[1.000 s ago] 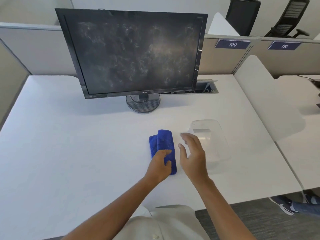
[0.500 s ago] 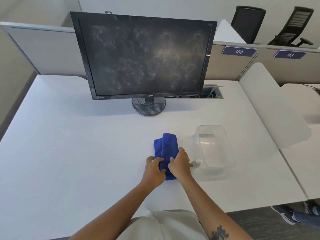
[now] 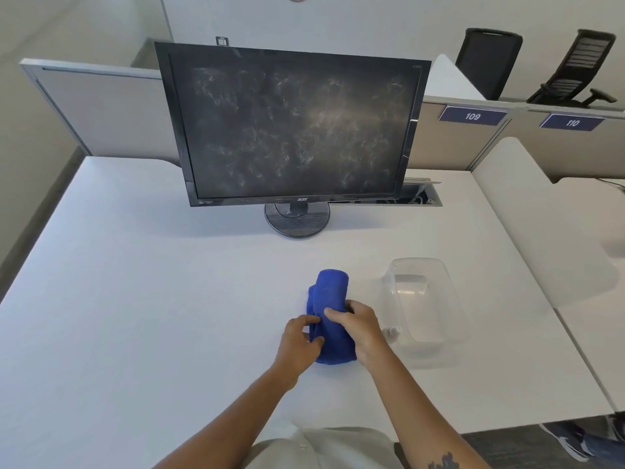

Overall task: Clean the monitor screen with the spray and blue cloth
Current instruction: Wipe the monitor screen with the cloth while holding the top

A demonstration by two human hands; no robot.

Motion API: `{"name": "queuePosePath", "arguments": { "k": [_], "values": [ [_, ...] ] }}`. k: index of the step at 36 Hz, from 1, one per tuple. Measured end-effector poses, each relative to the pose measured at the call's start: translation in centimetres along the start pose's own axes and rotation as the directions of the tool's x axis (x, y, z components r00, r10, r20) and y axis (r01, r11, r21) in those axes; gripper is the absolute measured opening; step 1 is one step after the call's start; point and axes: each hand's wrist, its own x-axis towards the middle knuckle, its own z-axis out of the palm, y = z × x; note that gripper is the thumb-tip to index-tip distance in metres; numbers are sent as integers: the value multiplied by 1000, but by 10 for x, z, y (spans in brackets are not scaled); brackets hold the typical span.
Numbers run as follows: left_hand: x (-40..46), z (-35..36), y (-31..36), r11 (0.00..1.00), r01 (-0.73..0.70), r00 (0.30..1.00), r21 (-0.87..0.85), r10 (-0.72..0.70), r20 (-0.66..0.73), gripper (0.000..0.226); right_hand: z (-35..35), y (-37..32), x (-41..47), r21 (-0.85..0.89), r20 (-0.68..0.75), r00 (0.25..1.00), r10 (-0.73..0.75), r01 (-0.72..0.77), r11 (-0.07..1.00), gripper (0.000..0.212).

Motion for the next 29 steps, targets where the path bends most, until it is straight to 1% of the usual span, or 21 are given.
{"name": "queuePosePath", "arguments": {
  "k": [4, 7, 11, 15, 18, 20, 24, 27, 29],
  "values": [
    [-5, -5, 19, 992, -36, 999, -118, 33, -25, 35, -7, -15, -4, 86, 102, 991, -92, 83, 993, 34],
    [-8, -13, 35, 977, -93, 995, -192, 83, -60, 30, -15, -32, -8, 232, 155, 975, -160, 121, 965, 39],
    [-8, -27, 61, 949, -177, 984, -260, 161, -82, 30, -20, -61, -11, 412, 202, 948, -245, 145, 900, 39],
    [-1, -39, 90, 917, -268, 963, -294, 250, -96, 29, -21, -92, -14, 513, 195, 939, -282, 147, 846, 34],
    [6, -50, 117, 884, -284, 958, -370, 281, -64, 29, -19, -116, -13, 593, 182, 934, -309, 146, 792, 37],
    [11, -57, 134, 872, -294, 953, -392, 301, -47, 32, -18, -131, -11, 639, 181, 928, -325, 140, 757, 40],
    [24, -68, 165, 860, -338, 936, -383, 349, -44, 39, -14, -155, 0, 718, 178, 902, -392, 154, 679, 50],
    [34, -75, 185, 863, -373, 922, -341, 387, -29, 43, -7, -168, 9, 771, 141, 909, -392, 147, 619, 61],
    [41, -80, 198, 864, -394, 910, -313, 414, -1, 45, -4, -177, 13, 806, 126, 914, -385, 132, 578, 61]
  ]
}}
